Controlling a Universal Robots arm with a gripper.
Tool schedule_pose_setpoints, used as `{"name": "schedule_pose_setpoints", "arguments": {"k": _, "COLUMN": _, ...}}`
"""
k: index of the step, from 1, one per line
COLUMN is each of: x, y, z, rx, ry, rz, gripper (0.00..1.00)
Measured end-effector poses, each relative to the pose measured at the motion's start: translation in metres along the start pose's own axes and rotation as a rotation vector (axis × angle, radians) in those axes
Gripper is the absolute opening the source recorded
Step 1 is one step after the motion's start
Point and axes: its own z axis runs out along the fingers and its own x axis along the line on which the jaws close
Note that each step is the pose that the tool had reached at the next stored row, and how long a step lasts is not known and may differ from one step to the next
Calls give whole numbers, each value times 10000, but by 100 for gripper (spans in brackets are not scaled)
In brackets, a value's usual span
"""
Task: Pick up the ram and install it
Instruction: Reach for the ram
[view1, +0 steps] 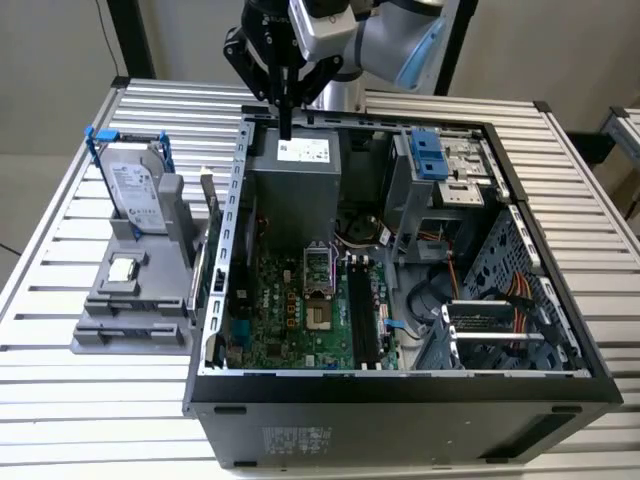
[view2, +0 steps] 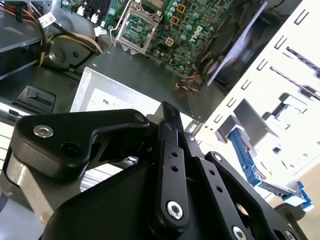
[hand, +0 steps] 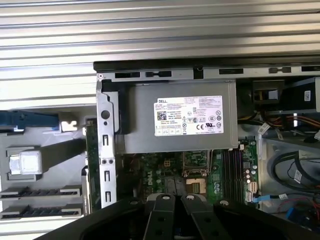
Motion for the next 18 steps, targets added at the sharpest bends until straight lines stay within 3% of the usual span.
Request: {"name": "schedule_pose_setpoints", "arguments": {"k": 18, "x": 91, "y": -4, "z": -2, "rx": 0, "ry": 0, "rz": -1, "gripper": 0}}
